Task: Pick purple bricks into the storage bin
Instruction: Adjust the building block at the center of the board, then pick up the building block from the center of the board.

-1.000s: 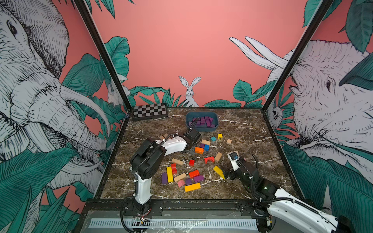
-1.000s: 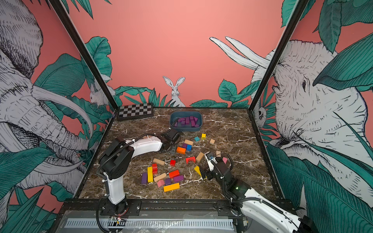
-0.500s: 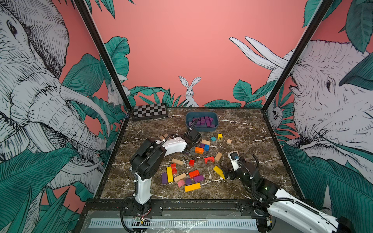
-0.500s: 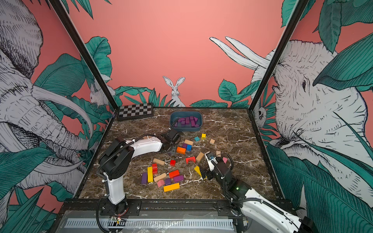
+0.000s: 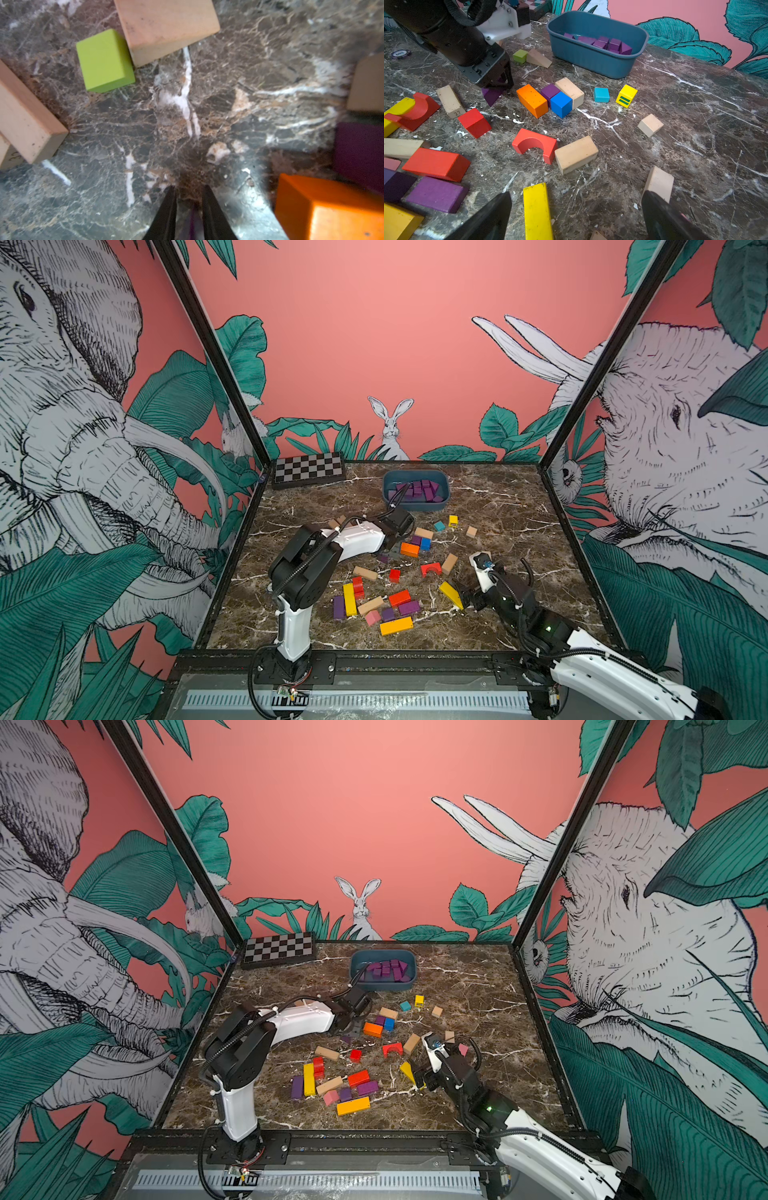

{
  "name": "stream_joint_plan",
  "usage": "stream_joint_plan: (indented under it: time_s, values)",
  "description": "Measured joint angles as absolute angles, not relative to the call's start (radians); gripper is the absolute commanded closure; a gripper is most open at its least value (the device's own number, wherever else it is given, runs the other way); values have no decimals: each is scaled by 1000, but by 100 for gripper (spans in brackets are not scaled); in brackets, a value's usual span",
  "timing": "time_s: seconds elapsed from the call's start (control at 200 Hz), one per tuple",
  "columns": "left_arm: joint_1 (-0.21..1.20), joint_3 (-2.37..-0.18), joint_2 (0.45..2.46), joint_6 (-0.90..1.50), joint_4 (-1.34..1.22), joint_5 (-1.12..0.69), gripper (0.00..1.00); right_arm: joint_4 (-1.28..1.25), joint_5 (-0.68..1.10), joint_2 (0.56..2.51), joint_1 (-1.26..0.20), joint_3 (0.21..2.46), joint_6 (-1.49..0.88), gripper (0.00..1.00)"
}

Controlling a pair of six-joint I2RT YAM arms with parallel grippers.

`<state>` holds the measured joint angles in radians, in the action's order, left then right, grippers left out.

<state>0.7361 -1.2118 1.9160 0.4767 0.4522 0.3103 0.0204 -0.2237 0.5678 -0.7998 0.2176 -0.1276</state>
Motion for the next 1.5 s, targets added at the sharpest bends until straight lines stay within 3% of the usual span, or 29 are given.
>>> stream_joint_plan:
  time_s: [0.31,0.42,0.51,0.62,1.07,1.5]
  values:
    - [736,-1223,1914,452,517,340,75,20,-224,565,-800,218,-128,1]
    - [736,-1226,1911,441,537,354,65,20,-224,564,-800,218,-128,1]
    - [736,-1231,1906,438,553,365,46,20,-223,562,-800,218,-128,1]
    - [736,-1231,1891,434,568,375,38,21,-223,559,-800,218,-128,1]
    - [736,-1127,1761,501,585,305,40,21,-220,541,-800,215,-128,1]
    - [739,-1061,1761,542,554,234,45,27,-220,525,-800,214,-128,1]
